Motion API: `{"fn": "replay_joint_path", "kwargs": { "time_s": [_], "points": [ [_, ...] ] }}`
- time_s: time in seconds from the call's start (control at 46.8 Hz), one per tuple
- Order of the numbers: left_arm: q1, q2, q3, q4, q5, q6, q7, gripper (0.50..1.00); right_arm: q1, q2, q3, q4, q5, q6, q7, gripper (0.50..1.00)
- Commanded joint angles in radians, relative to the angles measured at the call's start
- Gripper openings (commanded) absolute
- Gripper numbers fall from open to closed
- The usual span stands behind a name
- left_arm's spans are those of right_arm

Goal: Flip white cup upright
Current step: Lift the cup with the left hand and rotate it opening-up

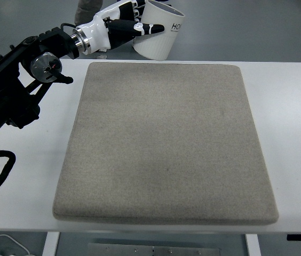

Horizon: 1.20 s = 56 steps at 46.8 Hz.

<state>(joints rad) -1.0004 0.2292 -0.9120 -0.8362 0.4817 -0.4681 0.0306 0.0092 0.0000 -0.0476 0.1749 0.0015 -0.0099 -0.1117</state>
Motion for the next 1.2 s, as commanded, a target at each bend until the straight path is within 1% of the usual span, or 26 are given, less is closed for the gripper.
{"fn": "replay_joint_path", "kwargs": {
  "time_s": [0.0,0.192,0.299,0.385,0.513,0.705,0.834,1.005,1.176],
  "points": [
    [0.022,0.007,-0.010,0.002,-0.002,-0.007,-0.046,0.555,0.000,0.000,0.000,0.000,0.000,-0.001,0.000,0.930],
    [0.058,0.021,-0.015,0.014,-0.002,-0.027,-0.173,0.557,0.000,0.000,0.000,0.000,0.000,-0.001,0.000,0.930],
    [0.081,0.022,-0.016,0.035,-0.002,-0.032,-0.228,0.559,0.000,0.000,0.000,0.000,0.000,-0.001,0.000,0.930],
    [0.091,0.022,-0.015,0.071,0.006,-0.053,-0.285,0.561,0.000,0.000,0.000,0.000,0.000,-0.001,0.000,0.930],
    [0.091,0.022,0.002,0.152,0.014,-0.067,-0.402,0.563,0.000,0.000,0.000,0.000,0.000,-0.001,0.000,0.930],
    [0.091,0.024,0.007,0.267,0.047,-0.121,-0.546,0.566,0.000,0.000,0.000,0.000,0.000,-0.001,0.000,0.930],
    [0.097,0.022,0.059,0.318,0.084,-0.126,-0.641,0.570,0.000,0.000,0.000,0.000,0.000,0.001,0.000,0.930],
    [0.097,0.012,0.151,0.370,0.084,-0.118,-0.641,0.570,0.000,0.000,0.002,0.000,0.000,0.002,0.000,0.930],
    [0.097,0.002,0.179,0.416,0.084,-0.115,-0.641,0.570,0.000,0.000,0.002,0.000,0.000,0.002,0.000,0.930]
  ]
}}
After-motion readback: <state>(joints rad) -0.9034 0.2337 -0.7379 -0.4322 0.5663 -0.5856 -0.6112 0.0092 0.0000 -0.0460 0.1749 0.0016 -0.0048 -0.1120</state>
